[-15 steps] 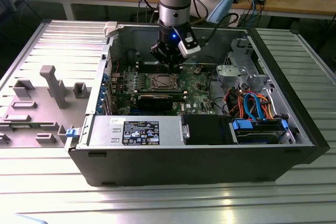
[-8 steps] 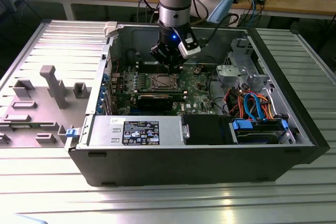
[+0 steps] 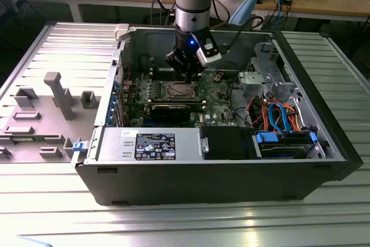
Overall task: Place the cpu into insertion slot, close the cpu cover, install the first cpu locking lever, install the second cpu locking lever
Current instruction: 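Install the second cpu locking lever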
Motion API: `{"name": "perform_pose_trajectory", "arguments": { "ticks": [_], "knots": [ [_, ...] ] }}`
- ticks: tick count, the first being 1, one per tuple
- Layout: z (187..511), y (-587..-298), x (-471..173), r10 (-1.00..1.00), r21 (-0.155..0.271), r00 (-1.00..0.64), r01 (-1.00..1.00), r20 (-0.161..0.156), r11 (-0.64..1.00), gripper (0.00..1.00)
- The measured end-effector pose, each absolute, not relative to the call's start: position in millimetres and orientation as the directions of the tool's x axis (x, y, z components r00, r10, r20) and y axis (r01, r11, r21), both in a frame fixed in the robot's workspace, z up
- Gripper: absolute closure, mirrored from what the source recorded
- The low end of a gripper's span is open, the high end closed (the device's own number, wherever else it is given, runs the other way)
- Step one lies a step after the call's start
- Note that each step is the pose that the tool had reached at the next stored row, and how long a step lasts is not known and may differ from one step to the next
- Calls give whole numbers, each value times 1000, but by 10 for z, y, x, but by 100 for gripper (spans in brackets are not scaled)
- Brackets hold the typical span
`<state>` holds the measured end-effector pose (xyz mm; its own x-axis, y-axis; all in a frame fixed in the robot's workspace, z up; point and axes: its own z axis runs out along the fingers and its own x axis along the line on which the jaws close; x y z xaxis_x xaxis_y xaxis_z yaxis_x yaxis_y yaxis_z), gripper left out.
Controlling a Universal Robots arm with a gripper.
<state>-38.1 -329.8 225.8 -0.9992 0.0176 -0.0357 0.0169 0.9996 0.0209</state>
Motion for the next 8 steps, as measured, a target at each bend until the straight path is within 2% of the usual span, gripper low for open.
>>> {"name": "perform_pose_trajectory", "arguments": {
  "ticks": [8],
  "knots": [
    [2258,-3299,-380,17,21,-999,17,-36,1000,89]
  ]
}}
